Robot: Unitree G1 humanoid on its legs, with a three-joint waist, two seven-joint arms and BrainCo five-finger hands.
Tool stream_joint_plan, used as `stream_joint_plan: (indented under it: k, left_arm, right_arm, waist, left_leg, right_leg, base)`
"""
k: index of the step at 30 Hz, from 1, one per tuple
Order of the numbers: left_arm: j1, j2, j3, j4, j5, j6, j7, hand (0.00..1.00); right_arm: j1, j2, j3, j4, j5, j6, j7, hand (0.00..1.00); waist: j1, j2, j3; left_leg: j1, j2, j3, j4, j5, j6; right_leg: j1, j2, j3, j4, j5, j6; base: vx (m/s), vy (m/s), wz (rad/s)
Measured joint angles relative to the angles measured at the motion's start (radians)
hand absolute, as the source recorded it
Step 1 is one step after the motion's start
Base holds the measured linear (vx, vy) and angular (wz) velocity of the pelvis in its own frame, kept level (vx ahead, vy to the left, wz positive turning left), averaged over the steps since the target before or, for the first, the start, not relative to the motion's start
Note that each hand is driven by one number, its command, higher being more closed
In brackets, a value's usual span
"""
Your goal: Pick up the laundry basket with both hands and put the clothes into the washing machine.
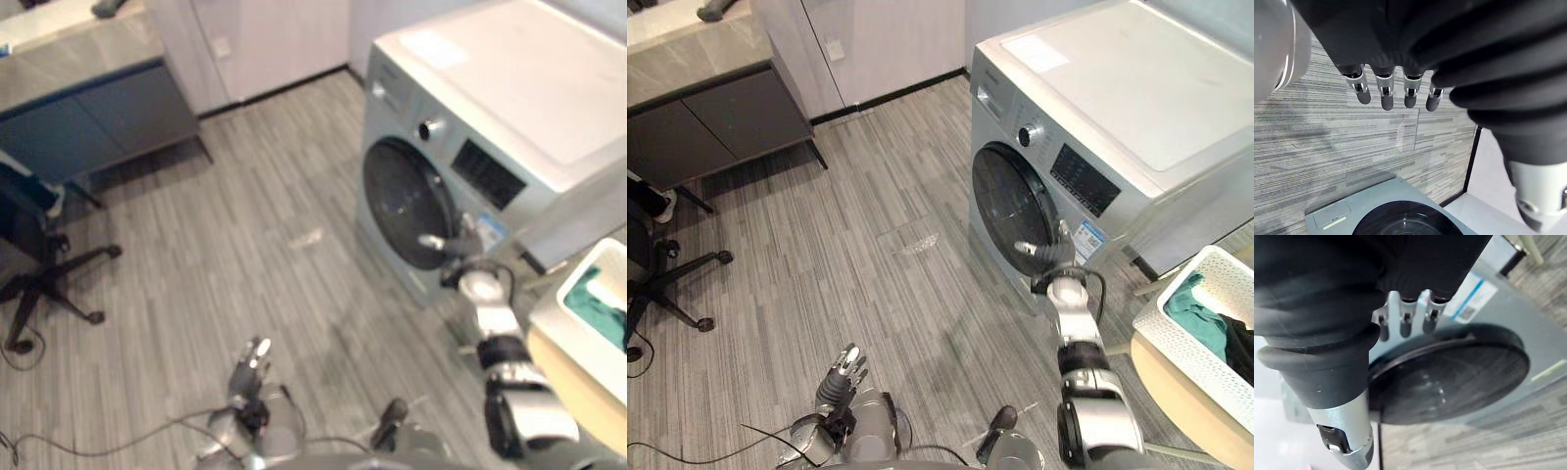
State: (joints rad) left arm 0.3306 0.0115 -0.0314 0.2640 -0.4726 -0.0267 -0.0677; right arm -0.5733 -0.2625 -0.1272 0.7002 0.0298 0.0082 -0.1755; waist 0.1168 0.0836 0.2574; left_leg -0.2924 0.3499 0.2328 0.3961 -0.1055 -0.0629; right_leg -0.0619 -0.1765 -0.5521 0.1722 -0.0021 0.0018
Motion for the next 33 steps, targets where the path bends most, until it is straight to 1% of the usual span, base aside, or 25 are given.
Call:
stream_joint_plan:
  k: [1, 2, 3, 4, 5, 7, 8, 9, 10, 11, 12, 14, 15, 16, 17, 19, 20, 21, 22, 23, 24, 25, 26, 29, 33]
  left_arm:
    - [0.01, -0.008, -0.003, -0.004, -0.001, -0.001, 0.0, 0.0]
    - [0.008, -0.014, -0.003, 0.002, -0.007, -0.004, 0.003, 0.0]
    - [0.004, -0.013, -0.003, 0.005, -0.008, -0.002, 0.004, 0.0]
    - [0.002, 0.005, 0.007, -0.014, -0.025, -0.008, 0.007, 0.0]
    - [0.005, 0.008, 0.011, -0.024, -0.028, -0.008, 0.008, 0.0]
    - [0.029, 0.007, 0.017, -0.06, -0.036, -0.008, 0.01, 0.0]
    - [0.073, -0.001, 0.031, -0.125, -0.036, -0.015, 0.009, 0.0]
    - [0.091, -0.007, 0.034, -0.147, -0.036, -0.022, 0.009, 0.0]
    - [0.108, -0.009, 0.033, -0.166, -0.036, -0.028, 0.007, 0.0]
    - [0.111, -0.006, 0.029, -0.168, -0.036, -0.028, 0.007, 0.0]
    - [0.113, -0.003, 0.02, -0.168, -0.035, -0.024, 0.007, 0.0]
    - [0.111, 0.006, 0.0, -0.17, -0.036, -0.023, 0.007, 0.0]
    - [0.099, 0.022, -0.014, -0.17, -0.036, -0.023, 0.006, 0.0]
    - [0.078, 0.034, -0.024, -0.172, -0.036, -0.024, 0.007, 0.0]
    - [0.068, 0.034, -0.025, -0.174, -0.036, -0.025, 0.007, 0.0]
    - [0.033, 0.033, -0.014, -0.175, -0.039, -0.03, 0.029, 0.0]
    - [0.021, 0.03, -0.012, -0.175, -0.048, -0.038, 0.037, 0.0]
    - [0.016, 0.022, -0.01, -0.176, -0.058, -0.045, 0.048, 0.0]
    - [0.003, 0.019, -0.008, -0.174, -0.068, -0.052, 0.053, 0.0]
    - [-0.004, 0.021, -0.009, -0.174, -0.068, -0.053, 0.056, 0.0]
    - [-0.01, 0.032, -0.008, -0.175, -0.068, -0.059, 0.066, 0.0]
    - [-0.016, 0.03, -0.007, -0.168, -0.068, -0.059, 0.074, 0.0]
    - [-0.019, 0.029, -0.008, -0.163, -0.07, -0.059, 0.075, 0.0]
    - [-0.037, 0.011, -0.025, -0.123, -0.087, -0.059, 0.076, 0.0]
    - [-0.052, 0.01, -0.045, -0.105, -0.109, -0.064, 0.076, 0.0]
  right_arm:
    - [-0.05, -0.017, 0.0, 0.023, 0.002, -0.001, -0.001, 0.0]
    - [-0.084, -0.015, 0.008, 0.032, 0.009, -0.005, -0.003, 0.0]
    - [-0.087, -0.016, 0.009, 0.033, 0.009, -0.004, -0.004, 0.0]
    - [-0.107, -0.003, 0.009, 0.033, 0.019, -0.003, -0.013, 0.0]
    - [-0.119, 0.004, 0.014, 0.035, 0.022, -0.003, -0.017, 0.0]
    - [-0.166, 0.028, 0.048, 0.057, 0.041, -0.003, -0.017, 0.0]
    - [-0.185, 0.058, 0.083, 0.061, 0.042, -0.003, -0.015, 0.0]
    - [-0.186, 0.072, 0.097, 0.06, 0.042, -0.004, -0.015, 0.0]
    - [-0.18, 0.092, 0.112, 0.06, 0.039, -0.005, -0.015, 0.0]
    - [-0.175, 0.1, 0.118, 0.06, 0.039, -0.004, -0.015, 0.0]
    - [-0.158, 0.11, 0.131, 0.059, 0.035, 0.0, -0.012, 0.0]
    - [-0.144, 0.119, 0.135, 0.06, -0.041, 0.008, 0.002, 0.0]
    - [-0.145, 0.113, 0.132, 0.06, -0.071, 0.012, 0.003, 0.0]
    - [-0.145, 0.102, 0.125, 0.062, -0.106, 0.025, 0.002, 0.0]
    - [-0.145, 0.099, 0.124, 0.063, -0.12, 0.035, 0.002, 0.0]
    - [-0.147, 0.098, 0.11, 0.076, -0.141, 0.051, -0.001, 0.0]
    - [-0.16, 0.097, 0.104, 0.105, -0.143, 0.06, -0.006, 0.0]
    - [-0.176, 0.093, 0.102, 0.123, -0.147, 0.068, -0.014, 0.0]
    - [-0.194, 0.078, 0.092, 0.128, -0.15, 0.072, -0.026, 0.0]
    - [-0.204, 0.066, 0.087, 0.128, -0.149, 0.074, -0.032, 0.0]
    - [-0.227, 0.045, 0.078, 0.131, -0.148, 0.077, -0.043, 0.0]
    - [-0.255, 0.028, 0.059, 0.137, -0.145, 0.076, -0.046, 0.0]
    - [-0.275, 0.013, 0.051, 0.142, -0.142, 0.076, -0.046, 0.0]
    - [-0.314, -0.047, 0.026, 0.16, -0.114, 0.076, -0.069, 0.0]
    - [-0.393, -0.101, 0.018, 0.244, -0.086, 0.078, -0.087, 0.0]
  waist:
    - [0.009, 0.028, 0.004]
    - [0.027, 0.019, 0.023]
    - [0.028, 0.014, 0.027]
    - [0.037, -0.031, 0.048]
    - [0.042, -0.042, 0.056]
    - [0.06, -0.044, 0.063]
    - [0.067, -0.039, 0.063]
    - [0.066, -0.039, 0.063]
    - [0.067, -0.038, 0.063]
    - [0.067, -0.037, 0.063]
    - [0.066, -0.039, 0.064]
    - [0.072, -0.047, 0.063]
    - [0.069, -0.051, 0.065]
    - [0.063, -0.051, 0.069]
    - [0.064, -0.053, 0.07]
    - [0.067, -0.056, 0.075]
    - [0.069, -0.055, 0.082]
    - [0.071, -0.054, 0.09]
    - [0.077, -0.053, 0.107]
    - [0.078, -0.056, 0.117]
    - [0.085, -0.071, 0.134]
    - [0.09, -0.07, 0.149]
    - [0.092, -0.074, 0.155]
    - [0.09, -0.083, 0.181]
    - [0.09, -0.092, 0.187]
  left_leg:
    - [0.034, -0.034, -0.069, -0.151, 0.143, -0.003]
    - [0.039, -0.045, -0.084, -0.159, 0.176, -0.062]
    - [0.038, -0.05, -0.085, -0.157, 0.18, -0.057]
    - [0.035, -0.09, -0.081, -0.165, 0.17, -0.046]
    - [0.034, -0.097, -0.078, -0.152, 0.167, -0.042]
    - [0.028, -0.1, -0.065, -0.094, 0.136, -0.027]
    - [0.026, -0.089, -0.068, -0.031, 0.094, -0.036]
    - [0.026, -0.081, -0.073, -0.008, 0.072, -0.039]
    - [0.026, -0.059, -0.071, 0.035, 0.03, -0.048]
    - [0.023, -0.046, -0.066, 0.059, 0.009, -0.052]
    - [0.021, -0.034, -0.059, 0.095, -0.035, -0.06]
    - [0.011, -0.046, -0.041, 0.126, -0.088, -0.051]
    - [-0.009, -0.054, -0.029, 0.148, -0.096, -0.049]
    - [-0.04, -0.053, -0.018, 0.188, -0.098, -0.037]
    - [-0.054, -0.053, -0.016, 0.206, -0.1, -0.034]
    - [-0.083, -0.051, -0.018, 0.219, -0.1, -0.032]
    - [-0.083, -0.036, -0.011, 0.214, -0.1, -0.031]
    - [-0.084, -0.022, -0.008, 0.21, -0.1, -0.031]
    - [-0.087, 0.003, 0.007, 0.212, -0.1, -0.031]
    - [-0.092, 0.011, 0.01, 0.217, -0.101, -0.032]
    - [-0.101, 0.02, 0.008, 0.233, -0.107, -0.041]
    - [-0.117, 0.037, -0.011, 0.232, -0.108, -0.047]
    - [-0.134, 0.049, -0.016, 0.22, -0.104, -0.053]
    - [-0.168, 0.054, -0.04, 0.177, -0.073, -0.076]
    - [-0.208, 0.056, -0.061, 0.152, -0.034, -0.085]
  right_leg:
    - [-0.003, 0.007, 0.019, 0.0, 0.001, 0.042]
    - [-0.003, 0.006, 0.047, -0.002, -0.01, 0.076]
    - [-0.003, 0.002, 0.048, -0.002, -0.005, 0.079]
    - [0.003, -0.033, 0.034, 0.032, -0.039, 0.113]
    - [0.009, -0.039, 0.032, 0.031, -0.048, 0.113]
    - [0.009, -0.048, 0.037, 0.038, -0.051, 0.117]
    - [0.009, -0.041, 0.06, 0.052, -0.051, 0.116]
    - [0.01, -0.035, 0.068, 0.053, -0.053, 0.113]
    - [0.009, -0.02, 0.095, 0.052, -0.059, 0.112]
    - [0.007, -0.018, 0.109, 0.05, -0.07, 0.107]
    - [0.001, -0.017, 0.118, 0.052, -0.08, 0.11]
    - [-0.052, -0.044, 0.143, 0.088, -0.079, 0.109]
    - [-0.091, -0.066, 0.144, 0.125, -0.073, 0.103]
    - [-0.136, -0.084, 0.154, 0.16, -0.06, 0.113]
    - [-0.157, -0.085, 0.165, 0.166, -0.053, 0.118]
    - [-0.2, -0.08, 0.167, 0.149, -0.007, 0.098]
    - [-0.204, -0.076, 0.129, 0.119, 0.026, 0.07]
    - [-0.201, -0.072, 0.074, 0.093, 0.042, 0.038]
    - [-0.198, -0.091, -0.023, 0.112, 0.002, -0.043]
    - [-0.201, -0.11, -0.066, 0.146, -0.008, -0.059]
    - [-0.209, -0.121, -0.106, 0.167, -0.001, -0.036]
    - [-0.215, -0.091, -0.106, 0.15, 0.014, -0.002]
    - [-0.228, -0.07, -0.107, 0.131, 0.019, 0.004]
    - [-0.249, -0.032, -0.128, 0.072, 0.05, -0.003]
    - [-0.27, 0.003, -0.138, 0.013, 0.091, -0.013]
  base:
    - [0.16, 0.353, -0.56]
    - [0.11, 0.275, -0.46]
    - [0.1, 0.204, 0.03]
    - [0.14, 0.167, 0.3]
    - [0.14, 0.138, 0.23]
    - [0.06, 0.068, -0.22]
    - [0.01, 0.054, -0.46]
    - [-0.02, 0.058, -0.67]
    - [-0.04, 0.049, -0.56]
    - [-0.06, 0.081, -0.71]
    - [-0.05, 0.115, -0.69]
    - [-0.02, 0.155, -0.92]
    - [-0.01, 0.131, -0.76]
    - [-0.01, 0.083, -0.47]
    - [0.0, 0.084, -0.56]
    - [0.03, 0.043, -0.7]
    - [0.03, -0.009, -0.74]
    - [-0.03, -0.033, -0.81]
    - [-0.06, -0.037, -0.54]
    - [-0.07, -0.035, -0.38]
    - [-0.08, -0.073, -0.23]
    - [-0.09, -0.095, -0.28]
    - [-0.1, -0.115, -0.25]
    - [-0.08, -0.133, -0.08]
    - [-0.01, -0.087, -0.01]
